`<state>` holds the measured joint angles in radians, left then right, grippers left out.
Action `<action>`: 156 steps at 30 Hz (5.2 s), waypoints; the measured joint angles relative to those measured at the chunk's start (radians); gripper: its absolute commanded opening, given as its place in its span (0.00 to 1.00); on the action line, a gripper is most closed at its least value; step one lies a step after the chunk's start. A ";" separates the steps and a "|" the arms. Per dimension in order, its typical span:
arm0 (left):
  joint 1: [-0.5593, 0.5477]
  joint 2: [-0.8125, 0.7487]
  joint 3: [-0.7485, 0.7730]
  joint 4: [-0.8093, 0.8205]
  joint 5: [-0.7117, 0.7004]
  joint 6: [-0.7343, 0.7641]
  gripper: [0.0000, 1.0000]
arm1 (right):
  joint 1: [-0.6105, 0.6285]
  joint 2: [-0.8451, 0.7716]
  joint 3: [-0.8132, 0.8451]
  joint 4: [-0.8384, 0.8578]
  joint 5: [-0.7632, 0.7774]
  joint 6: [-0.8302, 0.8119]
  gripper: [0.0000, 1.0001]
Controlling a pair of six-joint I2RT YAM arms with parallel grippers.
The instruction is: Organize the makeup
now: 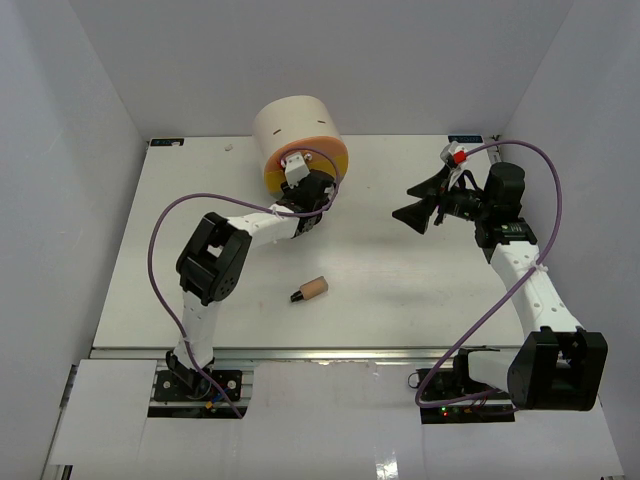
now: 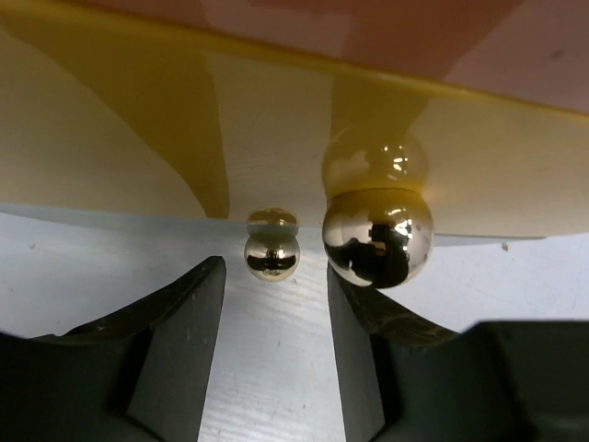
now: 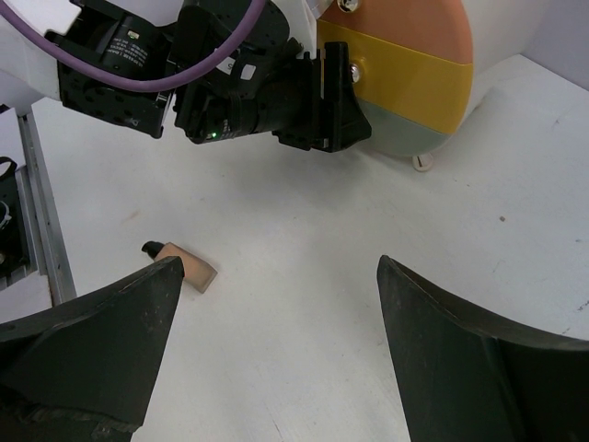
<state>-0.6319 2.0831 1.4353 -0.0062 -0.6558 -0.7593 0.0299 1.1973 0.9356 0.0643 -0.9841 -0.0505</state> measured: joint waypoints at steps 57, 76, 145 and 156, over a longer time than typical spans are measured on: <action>-0.136 -0.235 -0.429 0.238 -0.022 -0.017 0.28 | -0.015 0.033 -0.034 0.051 -0.016 0.040 0.93; -0.143 -0.328 -0.475 0.245 0.081 -0.009 0.68 | -0.015 0.058 -0.034 0.045 0.000 0.012 0.92; -0.143 -0.494 -0.617 -0.183 0.802 0.779 0.31 | -0.048 0.101 -0.050 0.044 0.001 -0.021 0.92; -0.143 -0.517 -0.609 -0.196 0.773 0.773 0.16 | -0.048 0.102 -0.050 0.044 0.001 -0.021 0.92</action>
<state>-0.7750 1.5662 0.8266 -0.2021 0.1173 0.0137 -0.0177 1.2996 0.8860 0.1085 -0.9835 -0.0713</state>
